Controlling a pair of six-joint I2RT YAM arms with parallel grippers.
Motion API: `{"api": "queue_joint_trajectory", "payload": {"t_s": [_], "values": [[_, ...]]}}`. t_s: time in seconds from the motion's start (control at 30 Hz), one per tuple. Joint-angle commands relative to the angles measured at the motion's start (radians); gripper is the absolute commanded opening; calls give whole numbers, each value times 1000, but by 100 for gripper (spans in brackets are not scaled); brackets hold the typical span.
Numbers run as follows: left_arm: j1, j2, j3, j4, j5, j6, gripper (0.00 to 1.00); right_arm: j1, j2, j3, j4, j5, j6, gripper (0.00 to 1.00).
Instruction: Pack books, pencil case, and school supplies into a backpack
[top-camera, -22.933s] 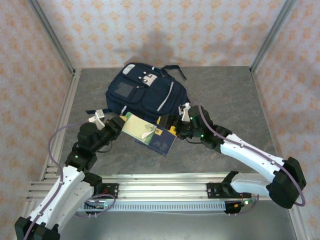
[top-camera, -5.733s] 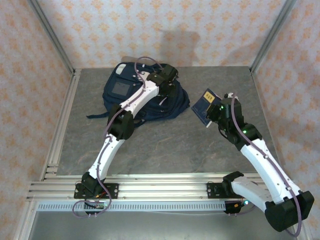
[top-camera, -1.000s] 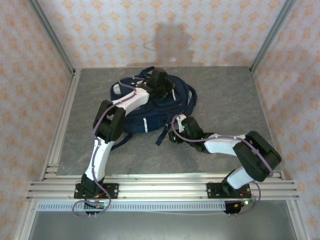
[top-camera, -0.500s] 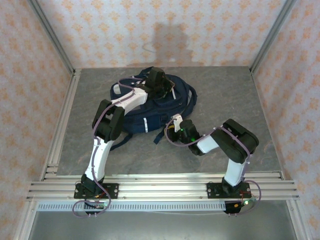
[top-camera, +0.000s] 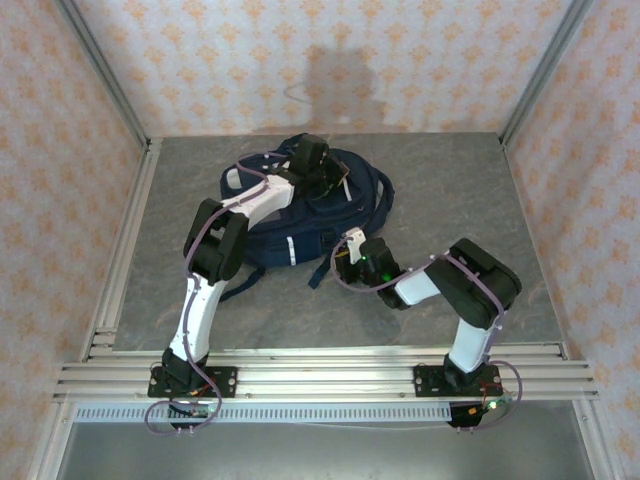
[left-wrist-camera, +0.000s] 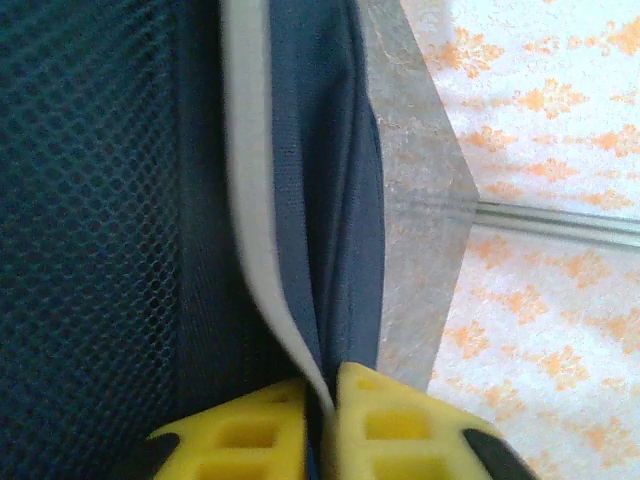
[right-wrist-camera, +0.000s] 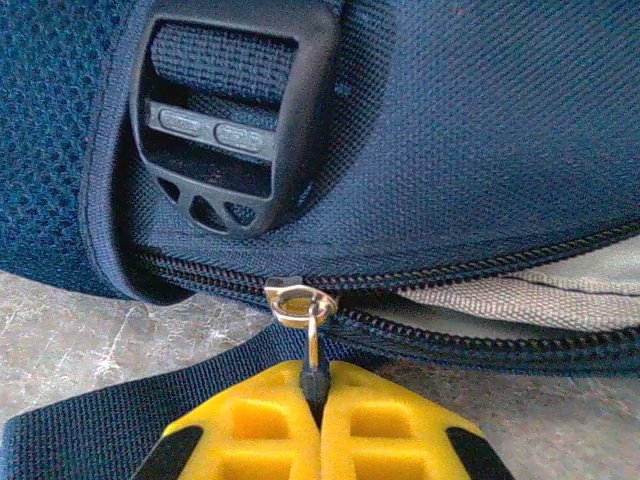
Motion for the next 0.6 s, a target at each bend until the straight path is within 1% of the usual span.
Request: {"api": "queue_joint_trajectory", "payload": {"t_s": [0.0,0.07,0.13,0.27,0.37,0.47,0.57], "values": [[36,-95,-27,-121,0,72,27,-4,-58,24,-83,20,-26,0],[36,-153,-55,-162,-14,115,35,9,-85,36,-134,17,-38,0],[38,-222,-85,-221,-45,159,39,25,-108,50,-189,20,-51,0],[38,-406,-215,-313,-131,200,44,41,-144,62,-253,25,-9,0],[34,-562,-366,-344,-177,199,45,59,-173,65,-291,31,-2,0],[23,-708,-552,-345,-200,175,45,79,-199,66,-315,36,12,0],[12,-844,-744,-312,-207,120,50,95,-210,82,-352,37,35,0]]}}
